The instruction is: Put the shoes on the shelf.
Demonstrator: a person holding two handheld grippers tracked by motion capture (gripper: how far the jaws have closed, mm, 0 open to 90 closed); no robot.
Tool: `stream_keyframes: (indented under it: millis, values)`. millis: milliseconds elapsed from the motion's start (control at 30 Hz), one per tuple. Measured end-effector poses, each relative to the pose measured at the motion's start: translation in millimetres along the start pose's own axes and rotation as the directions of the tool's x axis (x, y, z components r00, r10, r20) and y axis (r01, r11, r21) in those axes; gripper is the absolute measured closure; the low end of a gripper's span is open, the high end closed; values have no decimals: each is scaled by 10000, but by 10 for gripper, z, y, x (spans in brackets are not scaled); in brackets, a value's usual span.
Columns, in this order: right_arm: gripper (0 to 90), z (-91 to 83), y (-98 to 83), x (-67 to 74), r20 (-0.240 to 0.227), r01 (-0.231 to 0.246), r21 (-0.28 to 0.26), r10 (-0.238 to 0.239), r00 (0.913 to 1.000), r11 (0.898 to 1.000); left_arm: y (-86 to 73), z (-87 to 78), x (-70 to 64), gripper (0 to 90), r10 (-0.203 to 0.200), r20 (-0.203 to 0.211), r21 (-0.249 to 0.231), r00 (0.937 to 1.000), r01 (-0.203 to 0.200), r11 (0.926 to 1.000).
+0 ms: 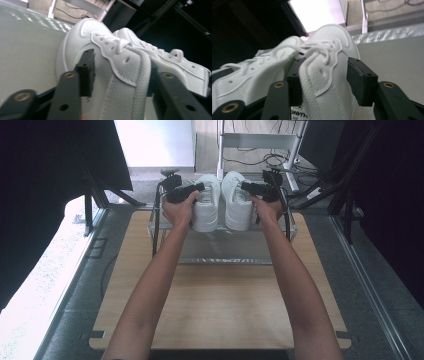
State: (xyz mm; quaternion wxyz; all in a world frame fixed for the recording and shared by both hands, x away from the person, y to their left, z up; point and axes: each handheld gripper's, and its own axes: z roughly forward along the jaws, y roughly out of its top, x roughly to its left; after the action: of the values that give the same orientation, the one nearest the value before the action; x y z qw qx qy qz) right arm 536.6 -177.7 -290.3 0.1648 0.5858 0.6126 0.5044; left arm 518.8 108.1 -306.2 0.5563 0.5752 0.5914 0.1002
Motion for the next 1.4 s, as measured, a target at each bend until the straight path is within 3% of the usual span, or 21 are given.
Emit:
stream_keyframes:
  millis: [33,100,300,400,500,567,700,800,900,1167,1233,1400]
  values:
    - [488,-77,9,-4,-217,149,-293,-155,9996,9995,4,-31,-6,511,24,119,-84,9999,-23,10000]
    - [485,-109,14,-6,-272,239,-371,-250,9993,9990,15,-95,-26,495,193,238,-198,9995,-188,9996]
    - [500,-460,47,-56,-380,867,-798,-900,9952,9930,48,-403,-52,476,775,550,-507,9955,-748,9959]
    - [542,-619,42,-88,-395,1084,-819,-1119,9929,9907,32,-547,-44,555,1166,637,-358,9911,-1145,9928]
    - [563,-776,-3,-134,-372,1496,-875,-1533,9875,9849,-25,-729,-4,634,1804,494,-312,9824,-1790,9834]
    - [594,-847,-70,-190,-494,1687,-708,-1724,9838,9831,-53,-803,34,677,1870,485,-304,9812,-1857,9821]
    - [644,-866,-204,-270,-465,2140,-264,-2151,9755,9765,-186,-929,183,746,1900,751,182,9789,-1918,9813]
    - [696,-825,-320,-302,-535,2693,298,-2674,9621,9626,-303,-939,290,809,1973,738,646,9776,-2021,9772]
    - [744,-763,-411,-284,-526,3158,439,-3135,9481,9478,-398,-899,348,846,1966,812,960,9771,-2041,9742]
    - [872,-600,-508,-156,-646,3472,685,-3431,9371,9353,-521,-715,263,876,1967,1264,1469,9723,-2145,9656]
    - [900,-578,-539,-121,-437,3664,662,-3641,9303,9281,-539,-695,238,897,1993,1251,1418,9719,-2163,9660]
    - [900,-565,-549,-136,-593,3506,677,-3471,9360,9341,-543,-694,250,900,1706,1345,1370,9761,-1889,9724]
